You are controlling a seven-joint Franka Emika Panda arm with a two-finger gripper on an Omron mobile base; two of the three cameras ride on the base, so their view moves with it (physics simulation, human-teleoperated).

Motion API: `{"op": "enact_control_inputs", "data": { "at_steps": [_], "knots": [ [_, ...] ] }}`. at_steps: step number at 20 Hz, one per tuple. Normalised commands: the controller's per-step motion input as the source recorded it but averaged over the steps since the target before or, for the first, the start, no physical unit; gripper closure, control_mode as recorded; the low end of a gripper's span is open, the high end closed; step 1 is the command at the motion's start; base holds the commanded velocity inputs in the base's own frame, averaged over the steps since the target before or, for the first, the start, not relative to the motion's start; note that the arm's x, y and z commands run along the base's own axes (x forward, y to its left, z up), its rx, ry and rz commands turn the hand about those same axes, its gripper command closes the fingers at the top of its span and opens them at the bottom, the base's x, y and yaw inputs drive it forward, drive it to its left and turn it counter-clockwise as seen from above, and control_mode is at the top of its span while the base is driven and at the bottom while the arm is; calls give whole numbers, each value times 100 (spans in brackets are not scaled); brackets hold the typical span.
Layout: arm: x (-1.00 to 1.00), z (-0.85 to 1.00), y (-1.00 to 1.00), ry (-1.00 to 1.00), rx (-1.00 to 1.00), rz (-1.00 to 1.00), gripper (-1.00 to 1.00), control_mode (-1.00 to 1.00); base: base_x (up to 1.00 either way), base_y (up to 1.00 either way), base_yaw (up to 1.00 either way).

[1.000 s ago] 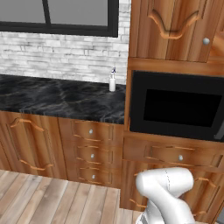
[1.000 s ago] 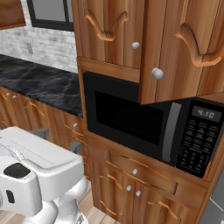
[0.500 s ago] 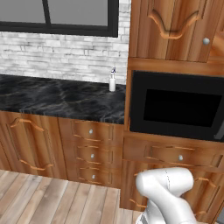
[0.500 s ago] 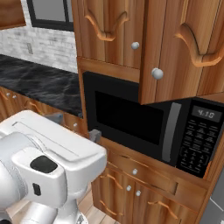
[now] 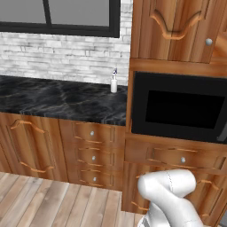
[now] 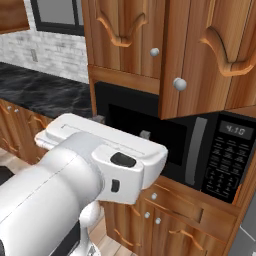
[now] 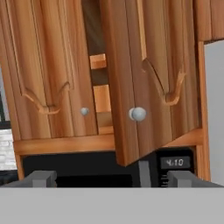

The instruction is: Close all open cabinet doors.

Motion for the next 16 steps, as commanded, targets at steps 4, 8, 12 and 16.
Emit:
{"op": "enact_control_inputs", "data": {
  "at_steps": [4,8,12,16],
  "knots": [
    [70,-2,-22,0,1,12,-100,-100,0,0,0],
    [94,-7,-13,0,3,7,-100,-100,0,0,0],
    [97,-4,-18,-1,6,8,-100,-100,0,0,0],
    [93,-4,-29,-4,8,11,-100,-100,0,0,0]
  ]
}}
